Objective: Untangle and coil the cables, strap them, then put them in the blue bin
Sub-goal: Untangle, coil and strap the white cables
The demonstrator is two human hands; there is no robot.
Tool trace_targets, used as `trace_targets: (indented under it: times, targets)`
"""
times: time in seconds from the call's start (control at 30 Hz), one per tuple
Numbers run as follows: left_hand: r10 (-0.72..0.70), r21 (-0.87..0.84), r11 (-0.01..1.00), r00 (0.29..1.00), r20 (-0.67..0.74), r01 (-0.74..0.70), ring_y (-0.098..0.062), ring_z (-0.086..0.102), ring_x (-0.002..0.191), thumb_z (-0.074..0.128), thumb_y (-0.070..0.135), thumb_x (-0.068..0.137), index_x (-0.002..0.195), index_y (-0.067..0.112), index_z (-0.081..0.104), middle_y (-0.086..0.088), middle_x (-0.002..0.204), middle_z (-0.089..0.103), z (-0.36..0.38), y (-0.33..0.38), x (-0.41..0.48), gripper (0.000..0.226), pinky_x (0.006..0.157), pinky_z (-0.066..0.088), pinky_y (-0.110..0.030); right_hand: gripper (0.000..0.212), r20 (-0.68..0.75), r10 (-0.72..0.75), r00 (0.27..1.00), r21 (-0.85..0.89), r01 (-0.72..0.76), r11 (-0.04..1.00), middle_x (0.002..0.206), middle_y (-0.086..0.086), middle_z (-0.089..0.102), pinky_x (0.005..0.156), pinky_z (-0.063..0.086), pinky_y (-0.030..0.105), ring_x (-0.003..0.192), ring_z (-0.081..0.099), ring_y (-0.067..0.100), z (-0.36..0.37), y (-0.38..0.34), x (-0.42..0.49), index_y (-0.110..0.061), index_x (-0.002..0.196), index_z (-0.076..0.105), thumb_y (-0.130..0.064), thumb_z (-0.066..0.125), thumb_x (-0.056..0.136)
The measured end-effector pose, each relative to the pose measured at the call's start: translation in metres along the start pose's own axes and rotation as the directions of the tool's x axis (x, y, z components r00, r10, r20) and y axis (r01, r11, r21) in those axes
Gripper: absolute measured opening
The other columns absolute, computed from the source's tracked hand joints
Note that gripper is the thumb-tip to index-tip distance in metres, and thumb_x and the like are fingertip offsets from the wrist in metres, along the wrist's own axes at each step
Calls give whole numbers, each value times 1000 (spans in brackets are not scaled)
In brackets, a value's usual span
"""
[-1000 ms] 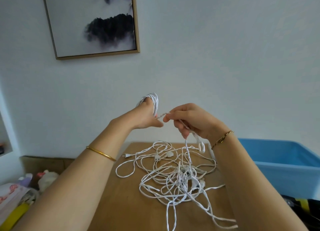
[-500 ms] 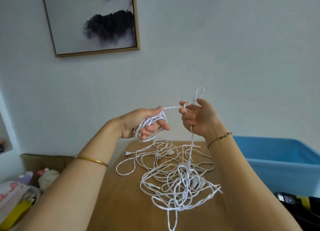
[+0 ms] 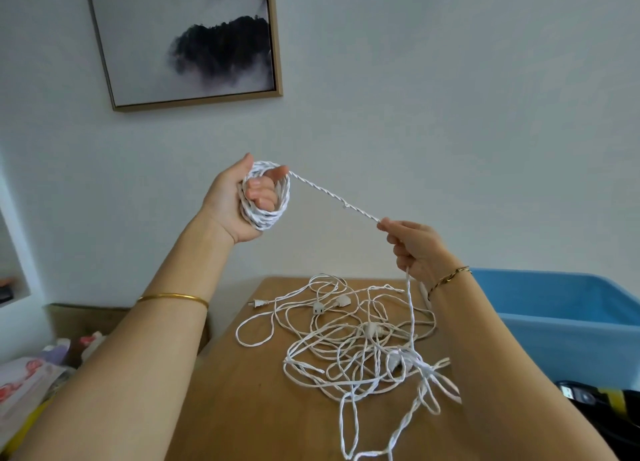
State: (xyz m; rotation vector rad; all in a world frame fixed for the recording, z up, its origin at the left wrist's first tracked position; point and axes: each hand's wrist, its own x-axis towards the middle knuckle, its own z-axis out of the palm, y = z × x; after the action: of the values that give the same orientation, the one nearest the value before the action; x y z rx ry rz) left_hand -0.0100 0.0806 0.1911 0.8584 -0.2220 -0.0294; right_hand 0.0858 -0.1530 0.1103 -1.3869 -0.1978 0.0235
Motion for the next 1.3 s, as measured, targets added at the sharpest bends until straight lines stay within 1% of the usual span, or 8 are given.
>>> trace_targets:
  times: [0.23, 0.43, 0.57, 0.7, 0.8, 0.93, 1.17, 1.3]
  targets:
    - [182, -258, 950, 983, 4, -175, -3, 39, 32, 33, 40, 100, 92, -6, 61, 9, 42, 40, 10, -6, 4, 55, 36, 37, -15, 38, -16, 26, 1000, -289, -30, 957, 62, -2, 31, 42, 17, 20, 49, 19, 11, 13, 7, -7, -15, 66, 53, -36, 46, 97]
    - [293, -228, 912, 930, -221, -342, -6, 44, 36, 29, 46, 102, 101, -3, 59, 10, 41, 40, 8, -7, 12, 57, 49, 43, -11, 46, 81, 65, 995, -393, -28, 919, 54, -2, 34, 39, 19, 19, 44, 23, 10, 18, 9, -17, -17, 57, 43, -38, 41, 98]
    - [321, -157, 911, 893, -315, -382, -8, 53, 41, 26, 49, 102, 100, -2, 59, 10, 40, 43, 1, -4, 17, 61, 58, 49, -19, 34, 214, -19, 977, -244, 72, 967, 50, -6, 35, 37, 20, 19, 41, 24, 7, 16, 14, -23, -12, 78, 64, -41, 54, 93]
    - [311, -145, 915, 887, -341, -376, -8, 53, 39, 25, 51, 101, 100, -1, 59, 10, 40, 42, -3, -5, 17, 62, 62, 48, -19, 21, 182, -125, 975, -109, 147, 983, 48, -5, 33, 35, 18, 18, 37, 23, 6, 15, 16, -21, -14, 72, 55, -20, 73, 81]
    - [299, -157, 916, 891, -342, -368, -7, 51, 37, 25, 51, 101, 100, -1, 59, 10, 38, 42, -3, -7, 17, 62, 57, 49, -16, 21, 111, -224, 968, -97, 235, 967, 51, -4, 41, 36, 24, 15, 39, 28, 4, 13, 16, -22, -12, 70, 58, -21, 71, 82]
    - [296, -206, 903, 894, -338, -377, -6, 49, 33, 26, 49, 102, 103, -4, 57, 10, 37, 40, -2, -6, 16, 61, 59, 47, -17, 21, 148, -299, 943, -118, 317, 941, 61, 1, 56, 40, 29, 15, 45, 35, 8, 14, 15, -27, -9, 75, 67, -25, 63, 89]
    - [292, -271, 877, 889, -354, -396, -8, 48, 31, 30, 46, 102, 99, -8, 55, 9, 38, 44, -4, -4, 17, 59, 71, 43, -18, 38, 179, -110, 978, -118, 132, 984, 65, 0, 57, 46, 34, 21, 50, 38, 10, 17, 10, -30, -9, 78, 70, -36, 49, 97]
    - [293, -188, 903, 875, -387, -386, -8, 51, 35, 33, 51, 100, 100, -2, 57, 10, 40, 49, -5, -8, 18, 59, 63, 47, -19, 47, 187, 3, 982, -194, 34, 980, 60, 1, 51, 45, 32, 21, 48, 36, 10, 19, 11, -30, -8, 72, 68, -36, 42, 100]
